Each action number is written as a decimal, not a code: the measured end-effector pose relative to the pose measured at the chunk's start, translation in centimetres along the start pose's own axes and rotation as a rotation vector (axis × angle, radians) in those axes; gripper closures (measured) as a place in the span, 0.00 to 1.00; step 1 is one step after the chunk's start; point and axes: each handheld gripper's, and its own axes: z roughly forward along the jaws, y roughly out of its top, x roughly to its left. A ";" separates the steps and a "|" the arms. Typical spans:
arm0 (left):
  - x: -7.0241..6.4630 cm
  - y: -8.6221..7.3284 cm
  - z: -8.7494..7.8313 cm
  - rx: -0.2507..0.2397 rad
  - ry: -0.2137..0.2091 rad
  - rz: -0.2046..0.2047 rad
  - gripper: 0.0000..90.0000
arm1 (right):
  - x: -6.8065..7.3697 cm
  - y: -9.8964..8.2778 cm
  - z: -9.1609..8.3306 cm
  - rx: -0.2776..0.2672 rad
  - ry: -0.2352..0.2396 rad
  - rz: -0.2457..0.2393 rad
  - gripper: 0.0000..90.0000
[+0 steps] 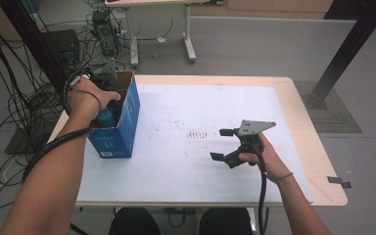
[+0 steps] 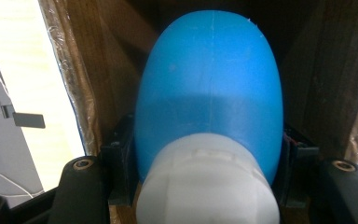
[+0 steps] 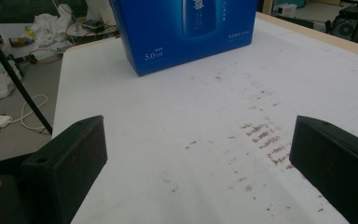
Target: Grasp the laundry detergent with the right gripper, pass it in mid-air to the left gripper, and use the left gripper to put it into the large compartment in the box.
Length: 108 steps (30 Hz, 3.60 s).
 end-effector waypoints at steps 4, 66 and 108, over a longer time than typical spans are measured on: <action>0.1 0.0 0.0 0.001 -0.002 -0.002 0.42 | 0.0 0.1 0.0 0.004 0.000 -0.001 0.04; 0.5 0.1 0.0 0.005 -0.018 -0.024 0.41 | -0.2 0.1 0.3 0.013 0.006 0.000 0.04; 1.6 -3.3 -7.2 -0.103 -0.055 -0.026 0.30 | 0.2 0.9 0.5 0.014 0.009 -0.018 0.05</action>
